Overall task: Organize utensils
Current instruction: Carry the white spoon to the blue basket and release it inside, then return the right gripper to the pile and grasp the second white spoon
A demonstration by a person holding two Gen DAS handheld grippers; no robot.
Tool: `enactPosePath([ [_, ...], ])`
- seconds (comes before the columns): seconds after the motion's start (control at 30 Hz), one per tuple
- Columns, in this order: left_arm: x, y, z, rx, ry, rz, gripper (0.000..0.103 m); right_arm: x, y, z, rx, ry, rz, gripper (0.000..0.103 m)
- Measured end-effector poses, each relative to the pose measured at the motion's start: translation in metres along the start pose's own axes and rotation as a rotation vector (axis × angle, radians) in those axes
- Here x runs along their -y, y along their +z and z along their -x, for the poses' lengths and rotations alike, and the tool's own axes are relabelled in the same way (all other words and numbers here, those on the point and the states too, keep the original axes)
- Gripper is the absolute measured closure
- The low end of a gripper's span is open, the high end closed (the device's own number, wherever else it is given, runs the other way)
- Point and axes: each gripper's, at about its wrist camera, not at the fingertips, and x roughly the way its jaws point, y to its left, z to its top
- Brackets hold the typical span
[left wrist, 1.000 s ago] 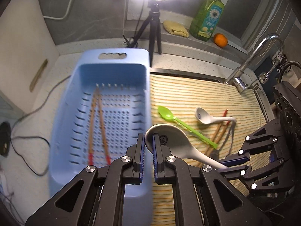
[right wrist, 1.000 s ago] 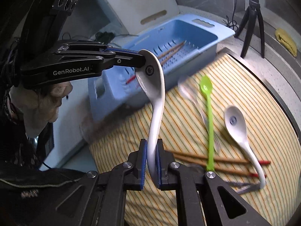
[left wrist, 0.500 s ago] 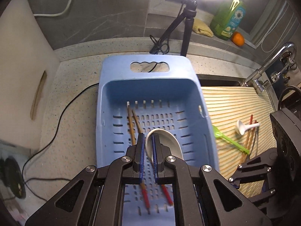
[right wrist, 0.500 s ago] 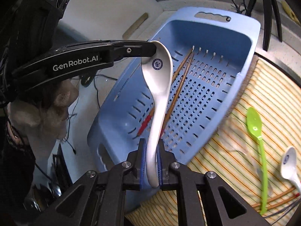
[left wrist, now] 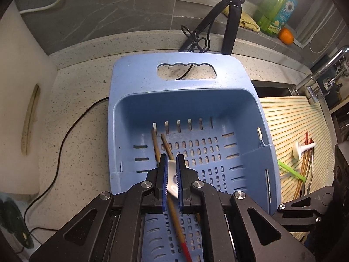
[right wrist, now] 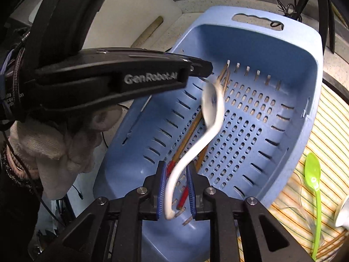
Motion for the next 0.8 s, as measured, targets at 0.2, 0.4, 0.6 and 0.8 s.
enactPosePath([
  [0.2,0.001,-0.003,0.007,0.008,0.001,0.002,0.097,-0.005,-0.006,0.007,0.010,0.000,0.026,0.084],
  [0.4,0.009,-0.004,0.018,0.024,0.011,-0.004,0.097,-0.005,-0.021,0.031,0.038,0.011,0.045,0.084],
  [0.6,0.024,-0.010,0.038,0.061,0.043,0.004,0.097,-0.001,-0.037,0.057,0.081,0.016,0.083,0.084],
  [0.8,0.054,-0.023,0.067,0.123,0.093,-0.004,0.094,0.010,-0.059,0.095,0.120,0.019,0.142,0.077],
])
